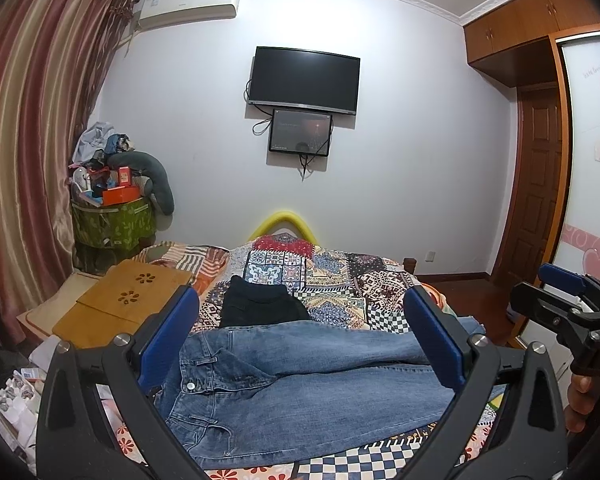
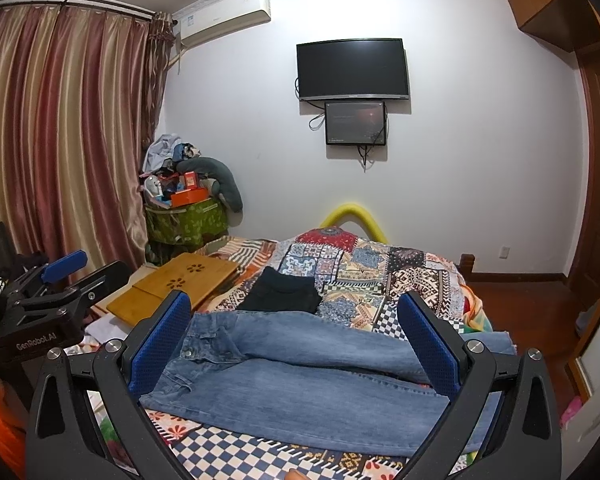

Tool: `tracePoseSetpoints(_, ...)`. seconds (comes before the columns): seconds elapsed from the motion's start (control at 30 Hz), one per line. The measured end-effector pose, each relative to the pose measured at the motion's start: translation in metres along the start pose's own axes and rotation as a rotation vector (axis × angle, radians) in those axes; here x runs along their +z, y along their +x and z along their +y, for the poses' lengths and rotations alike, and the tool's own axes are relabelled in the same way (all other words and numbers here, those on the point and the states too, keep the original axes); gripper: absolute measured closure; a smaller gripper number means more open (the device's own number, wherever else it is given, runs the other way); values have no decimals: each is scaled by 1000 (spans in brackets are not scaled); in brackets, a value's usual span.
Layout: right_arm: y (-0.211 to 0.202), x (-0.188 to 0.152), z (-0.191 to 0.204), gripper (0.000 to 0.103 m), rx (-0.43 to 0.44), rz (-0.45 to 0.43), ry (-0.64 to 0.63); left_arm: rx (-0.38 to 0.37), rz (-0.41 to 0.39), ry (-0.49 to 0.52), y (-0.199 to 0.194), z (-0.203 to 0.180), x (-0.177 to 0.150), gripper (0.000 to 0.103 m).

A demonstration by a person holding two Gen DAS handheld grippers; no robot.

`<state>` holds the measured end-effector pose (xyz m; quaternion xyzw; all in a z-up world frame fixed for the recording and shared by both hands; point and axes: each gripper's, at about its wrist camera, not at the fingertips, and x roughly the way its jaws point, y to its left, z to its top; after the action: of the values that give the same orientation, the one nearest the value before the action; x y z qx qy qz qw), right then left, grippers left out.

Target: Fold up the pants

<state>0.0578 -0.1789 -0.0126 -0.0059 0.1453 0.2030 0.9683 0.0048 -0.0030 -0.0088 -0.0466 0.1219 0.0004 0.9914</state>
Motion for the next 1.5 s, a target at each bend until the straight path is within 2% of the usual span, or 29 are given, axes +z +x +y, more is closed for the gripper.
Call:
tracePoseSetpoints(0.47,6,-4,-3,0,-5,10,0,9,17,-7,15,4,-8,0)
tracePoseSetpoints(0.73,28,-6,-10,0,-15,49,-7,27,51,-3,44,15,-6,0)
tracePoseSetpoints(0.93,74,-7,-28,0,-34,113,-39,67,122,4,104,39,-3,0)
tracePoseSetpoints(1.1,122,-19,-45,0,-15,204,-46,126,200,15,167,68,-5,0)
tracePoseSetpoints(1.23,161,-30,-65,0,32,258,-46,160,259,21,217,101,-13,0)
tracePoseSetpoints(1.37,198,-40,-81,1,1,321,-71,191,375,-30,272,144,-33,0)
tracePoseSetpoints(1.5,241,-53,-101,1,-3,411,-60,272,506,-20,324,177,-68,0)
